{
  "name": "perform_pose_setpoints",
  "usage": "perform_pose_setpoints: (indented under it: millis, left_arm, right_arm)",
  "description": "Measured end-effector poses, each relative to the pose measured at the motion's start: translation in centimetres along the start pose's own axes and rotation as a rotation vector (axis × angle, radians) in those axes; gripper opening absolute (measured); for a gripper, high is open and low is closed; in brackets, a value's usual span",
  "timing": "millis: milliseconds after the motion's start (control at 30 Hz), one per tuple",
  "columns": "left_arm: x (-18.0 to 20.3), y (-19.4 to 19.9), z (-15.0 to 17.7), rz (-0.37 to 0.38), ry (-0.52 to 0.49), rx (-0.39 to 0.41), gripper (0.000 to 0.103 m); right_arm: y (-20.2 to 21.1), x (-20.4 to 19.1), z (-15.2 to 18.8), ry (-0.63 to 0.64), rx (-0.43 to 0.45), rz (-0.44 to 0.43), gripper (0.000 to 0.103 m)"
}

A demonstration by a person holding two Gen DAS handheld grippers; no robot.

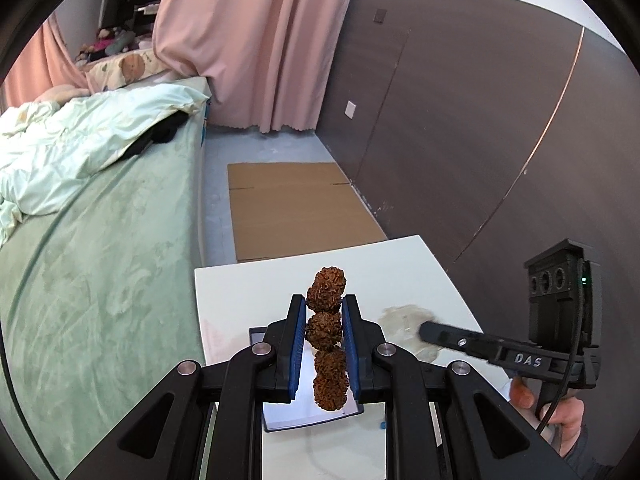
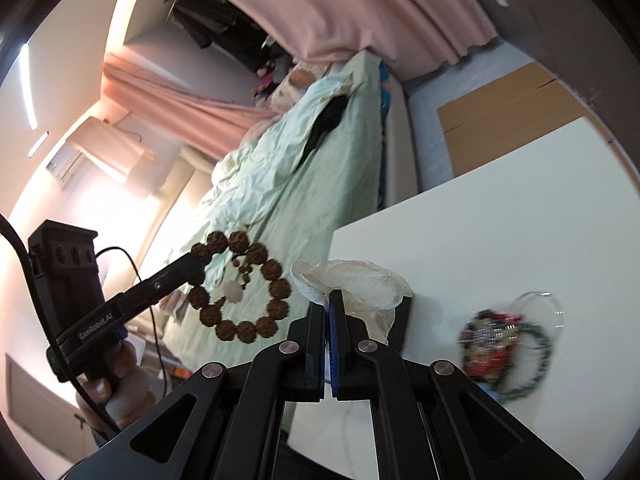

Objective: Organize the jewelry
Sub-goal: 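Lower the bracelet into the black box with left gripper while right gripper drops the flower in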

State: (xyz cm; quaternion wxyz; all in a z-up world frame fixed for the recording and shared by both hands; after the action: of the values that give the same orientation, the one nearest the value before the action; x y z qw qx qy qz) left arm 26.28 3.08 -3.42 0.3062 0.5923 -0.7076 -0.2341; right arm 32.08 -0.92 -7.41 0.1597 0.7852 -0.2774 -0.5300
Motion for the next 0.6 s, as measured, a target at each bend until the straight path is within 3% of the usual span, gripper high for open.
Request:
perform_pose_setpoints:
  millis: [100,167,200,233,300,400,500,600]
  left_arm:
    - [-0.8,-0.1,0.3,0.014,0.017,0.001,0.019]
    - [-1.2,0.0,0.5,0.025,0.025,0.005,0.019]
    - [-1.3,0.0,0.5,0.029,0.029,0.007,0.019]
    - [-1.4,0.0,0.7,0.034,0.030,0.007,0.019]
    - [-1.4,0.0,0.9,0.038,0.024,0.006,0.019]
    - [-1.2,0.0,1.2,0.034,0.008,0.009,0.019]
    - [-0.8,-0.1,1.3,0.052,0.005,0.008,0.019]
    - [-0.3,-0.6,1.8,0.053,-0.005,-0.016,0.019]
  right_arm:
    - [-1.8,-1.0,0.5,0.011,-0.044,-0.010,0.003]
    - [-3.2,-1.2,1.1,0.033,-0.075,0.028,0.005]
    - [-4.1,-1.0,1.5,0.035,-0.103,0.051,0.013]
    - [-4.9,-0.5,1.9,0.027,-0.136,0.076,0.030]
    - [-5.4,0.5,2.1,0.023,-0.148,0.136,0.048]
    - [-4.7,1.1,1.7,0.039,-0.130,0.164,0.049]
    - [-3.4,1.9,1.2,0.032,-0.089,0.188,0.059]
    - [-2.1,2.4,1.0,0.011,-0.066,0.190,0.059]
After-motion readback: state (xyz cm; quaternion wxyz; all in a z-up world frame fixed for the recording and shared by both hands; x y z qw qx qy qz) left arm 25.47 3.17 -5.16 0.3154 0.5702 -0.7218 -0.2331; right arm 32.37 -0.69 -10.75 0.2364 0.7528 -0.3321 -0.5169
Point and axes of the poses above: each gripper's, at about its wrist camera, not at the fingertips, and y roughly against the way its jaws point, x to its right, z to its underside, the point moved 9 cm from there along -y, roughly the way its jaws point, and after that the axes turned 7 degrees about -y, right-handed, at the moved point
